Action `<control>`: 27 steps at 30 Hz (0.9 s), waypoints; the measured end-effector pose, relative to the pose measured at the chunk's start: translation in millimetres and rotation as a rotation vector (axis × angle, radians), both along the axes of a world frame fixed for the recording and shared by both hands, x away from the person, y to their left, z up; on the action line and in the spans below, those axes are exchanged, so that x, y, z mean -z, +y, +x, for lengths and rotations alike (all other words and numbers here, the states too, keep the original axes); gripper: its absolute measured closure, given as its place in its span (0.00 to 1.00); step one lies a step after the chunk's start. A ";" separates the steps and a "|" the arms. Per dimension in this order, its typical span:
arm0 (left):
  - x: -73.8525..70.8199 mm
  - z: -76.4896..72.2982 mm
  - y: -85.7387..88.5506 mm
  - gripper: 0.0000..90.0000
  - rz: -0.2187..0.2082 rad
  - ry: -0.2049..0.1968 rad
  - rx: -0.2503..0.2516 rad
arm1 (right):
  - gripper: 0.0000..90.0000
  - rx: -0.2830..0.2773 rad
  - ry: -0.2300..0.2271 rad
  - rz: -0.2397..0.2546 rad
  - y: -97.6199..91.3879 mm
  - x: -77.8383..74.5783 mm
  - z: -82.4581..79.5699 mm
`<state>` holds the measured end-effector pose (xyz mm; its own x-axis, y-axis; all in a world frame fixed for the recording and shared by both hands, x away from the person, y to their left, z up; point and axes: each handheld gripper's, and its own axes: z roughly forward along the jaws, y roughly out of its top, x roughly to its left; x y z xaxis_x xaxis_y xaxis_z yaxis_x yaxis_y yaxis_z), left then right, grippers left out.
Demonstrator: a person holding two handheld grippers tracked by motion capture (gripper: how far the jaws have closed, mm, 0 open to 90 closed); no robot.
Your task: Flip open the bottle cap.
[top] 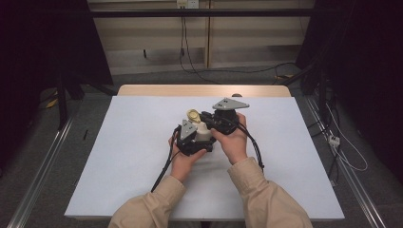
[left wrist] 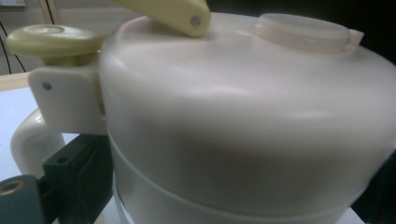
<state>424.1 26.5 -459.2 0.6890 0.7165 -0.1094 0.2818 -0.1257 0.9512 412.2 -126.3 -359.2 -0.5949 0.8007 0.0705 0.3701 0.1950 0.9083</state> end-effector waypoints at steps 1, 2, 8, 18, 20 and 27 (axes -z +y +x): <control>-0.2 0.0 0.7 0.05 -0.002 0.008 0.002 | 0.86 0.003 0.003 0.007 -0.9 -0.2 -0.6; -0.2 -0.3 1.1 0.05 -0.010 0.026 0.004 | 0.82 0.004 0.005 0.012 -1.9 -0.4 -1.1; -1.4 -0.6 3.7 0.04 -0.003 0.065 0.015 | 0.56 0.009 -0.005 0.026 -6.5 -2.0 -7.6; -1.6 -9.9 12.6 0.05 0.075 0.088 0.048 | 0.35 -0.003 -0.002 0.035 -13.0 -2.0 -16.8; -2.9 -13.0 17.1 0.05 0.091 0.092 0.062 | 0.33 -0.004 0.002 0.036 -15.5 0.1 -19.2; -12.7 -24.2 40.3 0.05 0.084 0.080 0.096 | 0.29 -0.020 0.020 0.053 -25.7 10.2 -30.9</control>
<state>400.0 66.8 -446.4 0.7465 0.6564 -0.1092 0.3391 -0.2341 0.9111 381.3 -152.0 -369.4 -0.6086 0.7836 0.1244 0.3846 0.1542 0.9101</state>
